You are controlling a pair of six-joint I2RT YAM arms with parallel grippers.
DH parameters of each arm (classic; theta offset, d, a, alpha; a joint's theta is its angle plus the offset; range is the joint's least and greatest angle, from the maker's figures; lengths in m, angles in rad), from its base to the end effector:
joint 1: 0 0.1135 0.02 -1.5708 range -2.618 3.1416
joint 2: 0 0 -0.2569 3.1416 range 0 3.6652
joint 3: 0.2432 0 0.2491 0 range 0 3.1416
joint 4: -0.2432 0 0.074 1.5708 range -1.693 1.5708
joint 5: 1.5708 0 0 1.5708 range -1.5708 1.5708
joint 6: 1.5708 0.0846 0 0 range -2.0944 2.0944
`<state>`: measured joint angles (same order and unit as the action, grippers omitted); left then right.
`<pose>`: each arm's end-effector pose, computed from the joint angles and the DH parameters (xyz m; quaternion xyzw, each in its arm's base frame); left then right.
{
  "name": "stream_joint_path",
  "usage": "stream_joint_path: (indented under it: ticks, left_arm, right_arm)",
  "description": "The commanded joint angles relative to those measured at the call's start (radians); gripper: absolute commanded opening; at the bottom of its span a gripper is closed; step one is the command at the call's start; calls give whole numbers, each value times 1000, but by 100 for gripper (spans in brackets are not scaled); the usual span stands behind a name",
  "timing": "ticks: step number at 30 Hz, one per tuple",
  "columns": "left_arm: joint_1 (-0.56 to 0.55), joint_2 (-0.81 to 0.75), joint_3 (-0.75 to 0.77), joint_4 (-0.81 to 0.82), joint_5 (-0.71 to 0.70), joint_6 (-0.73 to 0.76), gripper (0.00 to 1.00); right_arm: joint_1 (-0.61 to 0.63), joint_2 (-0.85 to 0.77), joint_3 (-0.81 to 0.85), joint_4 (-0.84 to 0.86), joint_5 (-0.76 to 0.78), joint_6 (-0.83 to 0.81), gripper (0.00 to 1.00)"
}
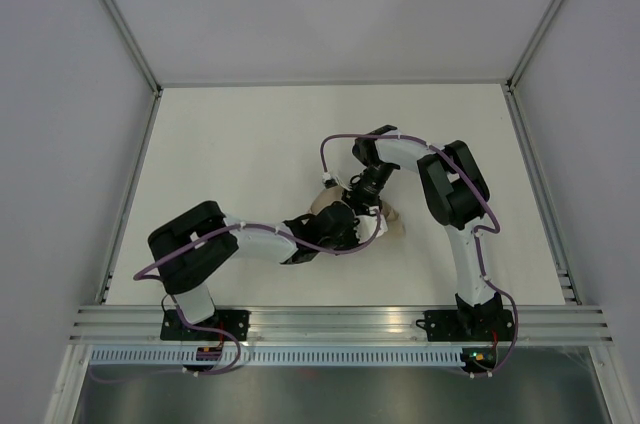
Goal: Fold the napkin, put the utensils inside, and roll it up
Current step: Roll the napkin at the center of the board.
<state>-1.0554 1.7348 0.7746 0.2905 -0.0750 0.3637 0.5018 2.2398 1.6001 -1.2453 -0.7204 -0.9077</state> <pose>0.1898 -0.3222 0.1050 0.5737 0.6931 -0.1158 0.4208 0.2945 0.2253 0.0880 0.5568 -0.7398 -0.3705 0.0732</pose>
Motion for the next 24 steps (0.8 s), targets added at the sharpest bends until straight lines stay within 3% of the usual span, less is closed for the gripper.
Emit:
stream_joint_path:
  ticks: [1,5,8,14,20,24]
  left_arm:
    - [29,38,22,-20,53,-34,42]
    - [35,66,23,-30,69,-48,37]
    - [44,75,25,-34,106,-63,24]
    - [55,94,51,-77,145,-89,10]
    - [81,114,65,-108,222,-108,4]
    - [103,111,66,-116,280,-123,3]
  right_arm:
    - [3,86,-19,198,165,-40,9]
    - [4,83,-22,199,165,-39,11]
    - [1,78,-25,202,162,-36,17]
    - [-3,60,-23,211,153,-11,29]
    - [-8,14,-22,208,118,9,51]
    - [-19,-34,-16,216,99,30,58]
